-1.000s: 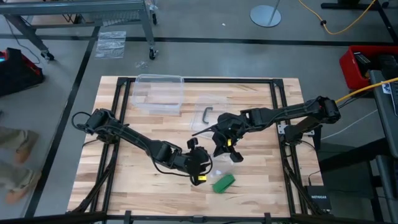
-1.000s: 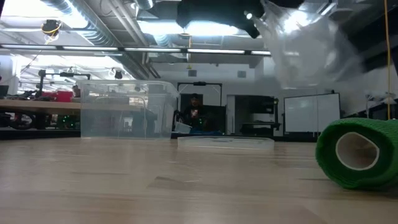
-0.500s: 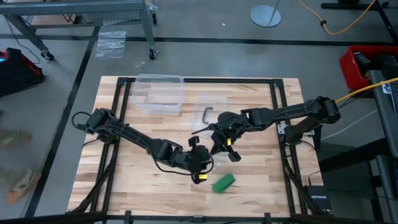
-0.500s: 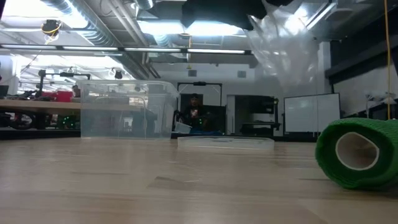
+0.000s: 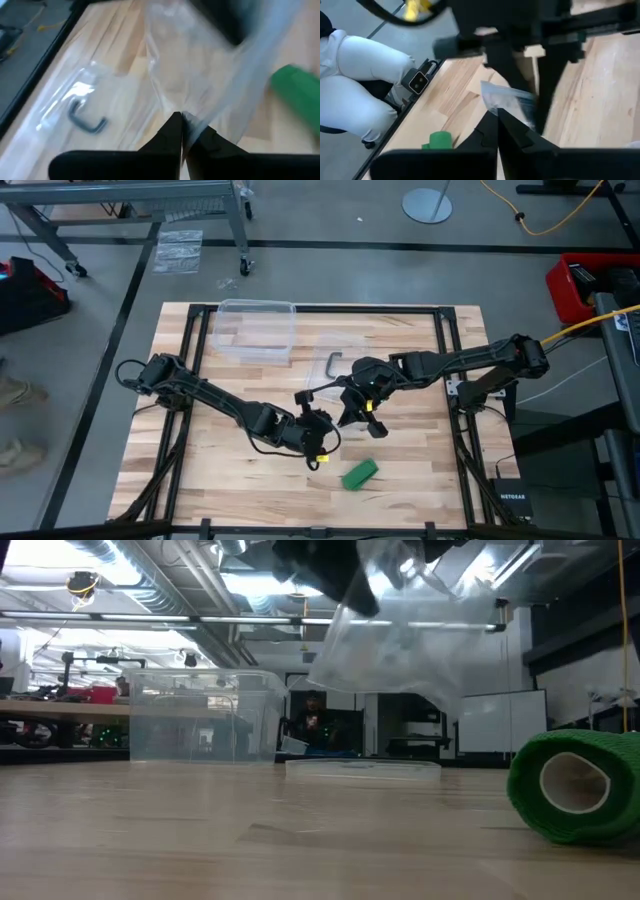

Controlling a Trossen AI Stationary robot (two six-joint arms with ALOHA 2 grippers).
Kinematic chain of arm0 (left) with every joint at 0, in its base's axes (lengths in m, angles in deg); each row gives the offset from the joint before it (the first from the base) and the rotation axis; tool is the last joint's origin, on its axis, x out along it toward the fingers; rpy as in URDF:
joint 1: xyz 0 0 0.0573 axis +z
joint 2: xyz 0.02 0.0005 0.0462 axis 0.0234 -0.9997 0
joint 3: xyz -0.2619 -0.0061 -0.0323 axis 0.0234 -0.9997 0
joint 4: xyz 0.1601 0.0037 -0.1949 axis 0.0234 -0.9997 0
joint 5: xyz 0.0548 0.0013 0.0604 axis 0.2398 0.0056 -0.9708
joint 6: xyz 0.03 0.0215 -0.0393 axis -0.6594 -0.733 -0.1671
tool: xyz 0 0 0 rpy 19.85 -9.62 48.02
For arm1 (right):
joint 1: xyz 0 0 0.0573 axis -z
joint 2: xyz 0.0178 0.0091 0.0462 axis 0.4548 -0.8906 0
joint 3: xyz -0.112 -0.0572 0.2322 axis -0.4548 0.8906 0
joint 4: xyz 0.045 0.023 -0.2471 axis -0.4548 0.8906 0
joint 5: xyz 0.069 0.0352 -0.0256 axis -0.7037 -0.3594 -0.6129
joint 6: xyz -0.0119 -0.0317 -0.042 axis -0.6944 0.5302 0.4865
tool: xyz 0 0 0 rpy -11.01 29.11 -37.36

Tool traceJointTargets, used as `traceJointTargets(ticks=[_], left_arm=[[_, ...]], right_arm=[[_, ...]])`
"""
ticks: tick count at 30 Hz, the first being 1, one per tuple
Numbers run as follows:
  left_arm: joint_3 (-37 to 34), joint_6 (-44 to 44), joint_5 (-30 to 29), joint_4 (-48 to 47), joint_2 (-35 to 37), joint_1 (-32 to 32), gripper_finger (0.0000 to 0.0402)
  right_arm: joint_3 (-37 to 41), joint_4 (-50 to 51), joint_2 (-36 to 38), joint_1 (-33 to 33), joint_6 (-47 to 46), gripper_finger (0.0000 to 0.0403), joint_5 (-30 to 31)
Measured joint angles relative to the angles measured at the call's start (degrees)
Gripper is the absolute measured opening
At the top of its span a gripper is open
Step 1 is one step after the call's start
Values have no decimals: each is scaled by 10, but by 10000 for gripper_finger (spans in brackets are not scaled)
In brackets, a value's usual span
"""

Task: Roll bandage
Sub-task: Open the transparent zip bag

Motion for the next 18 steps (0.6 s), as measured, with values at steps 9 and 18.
traceJointTargets(ticks=[9,18], left_arm=[[0,-3,-30,-38,0,0,0],[0,7,-76,-114,5,0,0]], right_arm=[[-18,-1,0,0,-29,61,45],[-22,-2,0,0,-30,107,101]])
